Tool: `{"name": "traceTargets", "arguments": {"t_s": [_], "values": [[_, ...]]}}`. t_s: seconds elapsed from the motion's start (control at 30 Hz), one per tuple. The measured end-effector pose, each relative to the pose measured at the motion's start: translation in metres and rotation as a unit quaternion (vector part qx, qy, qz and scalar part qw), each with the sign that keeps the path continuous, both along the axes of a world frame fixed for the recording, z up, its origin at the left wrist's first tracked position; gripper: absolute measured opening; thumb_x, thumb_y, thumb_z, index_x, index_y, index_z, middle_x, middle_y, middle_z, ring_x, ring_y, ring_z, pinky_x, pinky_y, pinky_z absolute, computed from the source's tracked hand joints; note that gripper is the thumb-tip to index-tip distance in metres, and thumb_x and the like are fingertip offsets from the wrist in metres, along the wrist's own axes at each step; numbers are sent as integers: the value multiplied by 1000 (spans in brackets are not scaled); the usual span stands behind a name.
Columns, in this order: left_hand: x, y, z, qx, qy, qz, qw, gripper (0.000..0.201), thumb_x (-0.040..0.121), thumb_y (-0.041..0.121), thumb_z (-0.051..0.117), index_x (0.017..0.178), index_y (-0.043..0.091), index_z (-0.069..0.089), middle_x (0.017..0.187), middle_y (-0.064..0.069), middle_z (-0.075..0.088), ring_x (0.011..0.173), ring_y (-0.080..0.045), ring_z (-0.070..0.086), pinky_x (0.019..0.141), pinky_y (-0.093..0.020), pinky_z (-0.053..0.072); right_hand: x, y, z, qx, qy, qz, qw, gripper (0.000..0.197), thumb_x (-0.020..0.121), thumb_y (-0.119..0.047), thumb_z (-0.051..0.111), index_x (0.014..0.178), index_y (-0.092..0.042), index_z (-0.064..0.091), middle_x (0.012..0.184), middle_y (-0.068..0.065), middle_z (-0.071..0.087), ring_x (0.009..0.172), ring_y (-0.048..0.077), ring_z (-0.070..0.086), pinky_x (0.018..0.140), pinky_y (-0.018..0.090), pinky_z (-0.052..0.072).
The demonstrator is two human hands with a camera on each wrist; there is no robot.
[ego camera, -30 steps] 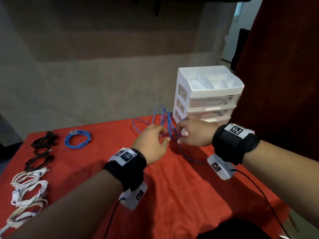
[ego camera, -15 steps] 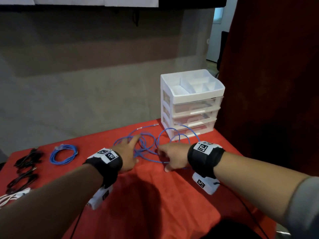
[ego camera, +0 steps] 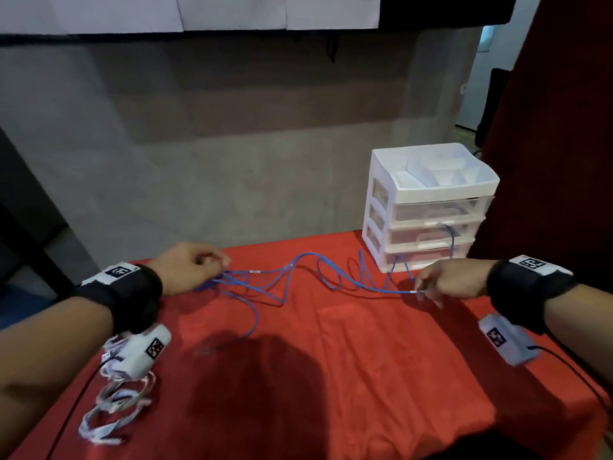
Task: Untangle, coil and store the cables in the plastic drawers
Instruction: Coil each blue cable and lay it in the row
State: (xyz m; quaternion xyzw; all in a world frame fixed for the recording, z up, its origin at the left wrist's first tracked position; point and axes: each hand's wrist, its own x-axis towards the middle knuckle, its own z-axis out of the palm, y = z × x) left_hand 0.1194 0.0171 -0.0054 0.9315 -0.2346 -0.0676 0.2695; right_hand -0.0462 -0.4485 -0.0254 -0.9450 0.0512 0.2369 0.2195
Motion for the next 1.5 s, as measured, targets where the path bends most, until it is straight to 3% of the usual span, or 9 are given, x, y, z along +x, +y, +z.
{"name": "traceTargets", "arguments": {"t_s": [0.1, 0.27, 0.4, 0.57, 0.77, 1.13, 1.27, 1.4, 1.5], "values": [[-1, 23, 16, -138, -25, 67, 988, 22, 100, 23, 62, 82, 22, 75, 97, -8, 75, 83, -17, 61, 71, -13, 46, -6, 0, 6, -49, 50, 20, 997, 24, 87, -4, 54, 86, -22, 70, 69, 0, 72, 56, 12, 54, 52, 23, 38], [-16, 35, 37, -245, -16, 122, 962, 28, 100, 44, 59, 87, 26, 75, 76, -2, 58, 72, -18, 48, 65, -28, 38, -13, 40, 22, -133, 67, 88, 985, 21, 90, -15, 52, 89, -25, 71, 82, -13, 75, 80, 9, 65, 74, 19, 48], [-43, 14, 43, -201, 8, 30, 979, 25, 98, 36, 64, 88, 13, 71, 71, 9, 64, 62, -3, 52, 64, -18, 43, -15, 91, 43, -200, -83, 137, 967, 27, 84, -31, 44, 101, -34, 65, 96, -14, 70, 93, 12, 65, 81, 25, 52], [-75, -23, 45, -138, -10, -75, 988, 15, 93, 32, 72, 91, 17, 71, 70, 2, 63, 66, -6, 51, 70, -29, 48, -10, 182, 71, -20, -279, 139, 950, 59, 92, -53, 57, 143, -24, 53, 143, -2, 58, 133, 17, 52, 114, 34, 39], [-92, -50, 61, -151, -82, -111, 979, 24, 94, 41, 70, 89, 17, 70, 69, 1, 61, 63, -8, 47, 64, -32, 47, 9, 226, 64, 152, -255, 118, 948, 17, 100, -27, 60, 86, -18, 66, 67, 0, 71, 58, 9, 58, 67, 34, 51], [-47, -33, 25, -34, -106, -79, 991, 37, 98, 43, 59, 79, 11, 59, 61, 2, 45, 57, -14, 39, 60, -37, 39, 10, 158, 116, 369, -383, -43, 846, 21, 107, -20, 51, 96, -10, 66, 60, 0, 24, 50, 13, 25, 52, 30, 48], [-29, -44, 11, -43, -101, -10, 994, 23, 103, 26, 56, 86, 12, 65, 70, -2, 58, 65, -21, 51, 65, -33, 41, 3, 148, 134, 269, -436, -52, 857, 19, 104, -20, 58, 97, -10, 72, 42, -17, 43, 39, 4, 42, 47, 12, 33], [-15, -32, 11, -99, -59, 82, 990, 22, 103, 29, 52, 85, 21, 63, 93, -11, 74, 85, -29, 67, 78, -39, 55, -5, 116, 150, 7, -463, -18, 886, 16, 92, -37, 72, 91, -23, 80, 67, -15, 67, 62, -4, 58, 57, 9, 36], [-32, -41, 23, -364, 221, 112, 898, 42, 104, 52, 43, 93, 17, 63, 84, -5, 70, 81, -20, 68, 75, -35, 56, 1, 98, 138, -38, -443, -47, 894, 26, 91, -47, 70, 80, -24, 77, 63, -8, 61, 59, 4, 53, 56, 16, 36]]}}
